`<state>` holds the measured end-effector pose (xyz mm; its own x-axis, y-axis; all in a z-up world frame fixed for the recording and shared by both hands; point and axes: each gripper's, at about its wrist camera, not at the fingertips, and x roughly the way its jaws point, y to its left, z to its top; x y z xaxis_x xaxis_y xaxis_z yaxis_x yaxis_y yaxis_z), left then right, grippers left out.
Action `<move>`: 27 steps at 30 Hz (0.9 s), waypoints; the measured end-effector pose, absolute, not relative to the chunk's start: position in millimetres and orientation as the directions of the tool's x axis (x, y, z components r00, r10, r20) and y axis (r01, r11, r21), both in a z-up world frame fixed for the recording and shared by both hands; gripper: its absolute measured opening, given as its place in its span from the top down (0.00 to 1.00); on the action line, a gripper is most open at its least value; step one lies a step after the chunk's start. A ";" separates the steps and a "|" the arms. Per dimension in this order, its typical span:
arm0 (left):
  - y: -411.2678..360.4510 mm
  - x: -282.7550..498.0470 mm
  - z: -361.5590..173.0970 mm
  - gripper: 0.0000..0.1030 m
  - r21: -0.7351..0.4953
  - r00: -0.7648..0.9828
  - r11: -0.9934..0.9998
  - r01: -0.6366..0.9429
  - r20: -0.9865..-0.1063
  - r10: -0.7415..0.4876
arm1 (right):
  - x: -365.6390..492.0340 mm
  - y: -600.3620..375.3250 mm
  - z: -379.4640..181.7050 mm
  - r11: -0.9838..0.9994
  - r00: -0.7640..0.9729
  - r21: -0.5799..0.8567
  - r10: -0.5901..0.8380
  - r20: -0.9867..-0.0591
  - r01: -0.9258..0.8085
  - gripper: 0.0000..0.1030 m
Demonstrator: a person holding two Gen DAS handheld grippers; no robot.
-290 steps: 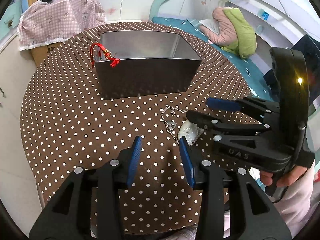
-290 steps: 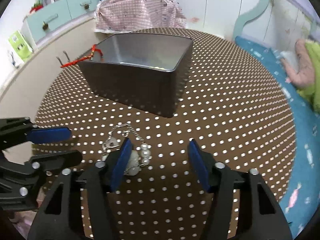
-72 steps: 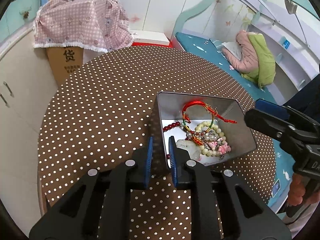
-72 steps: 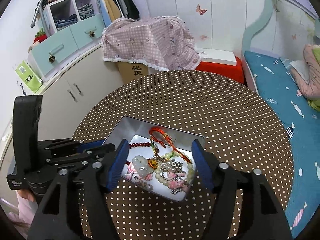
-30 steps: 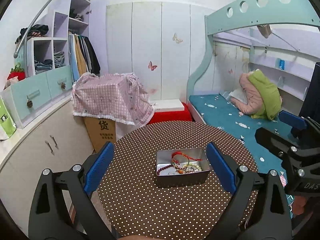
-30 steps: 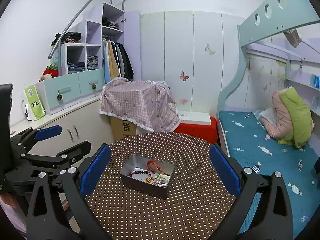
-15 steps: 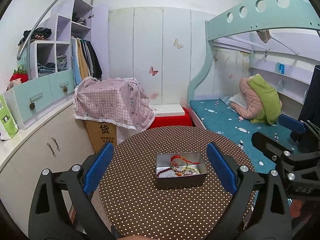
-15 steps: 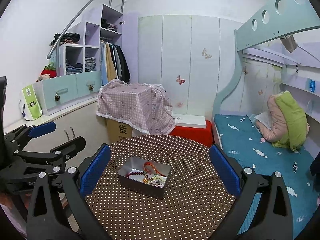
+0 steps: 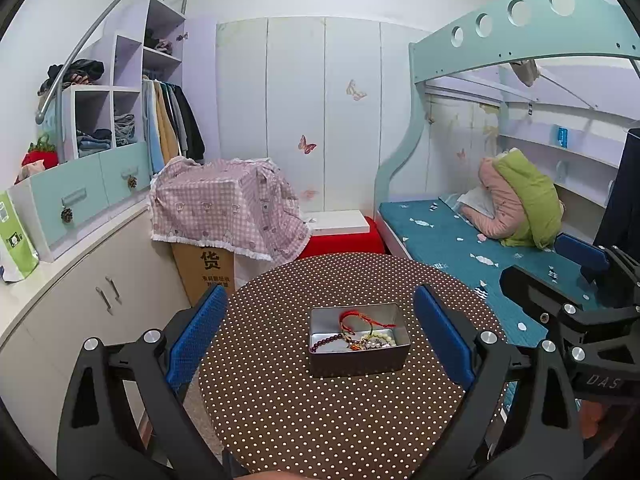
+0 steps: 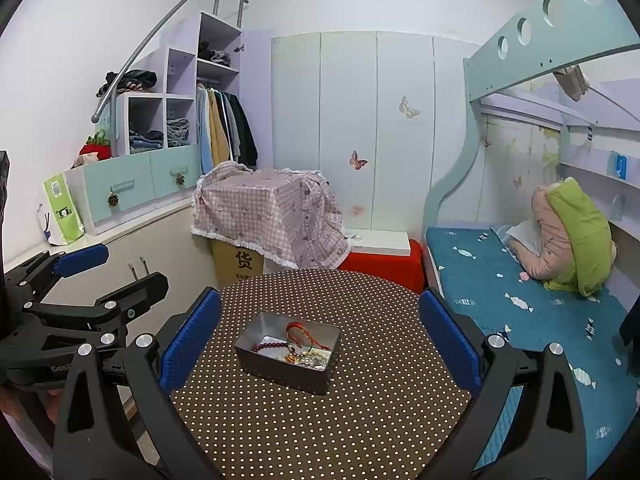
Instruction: Organize jewelry
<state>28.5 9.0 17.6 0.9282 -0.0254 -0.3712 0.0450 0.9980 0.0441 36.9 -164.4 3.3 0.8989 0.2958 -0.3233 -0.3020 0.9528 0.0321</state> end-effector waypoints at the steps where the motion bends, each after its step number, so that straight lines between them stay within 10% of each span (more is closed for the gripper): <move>1: 8.5 28.0 17.6 0.08 0.045 0.929 0.998 0.045 -0.370 -0.025 | 36.5 -164.4 3.5 0.953 0.899 0.033 0.296 -0.324 -0.302 0.07; 27: 14.1 30.0 19.4 0.08 0.038 0.925 0.998 0.042 -0.380 -0.025 | 37.0 -161.0 7.0 0.955 0.900 0.034 0.290 -0.325 -0.295 0.07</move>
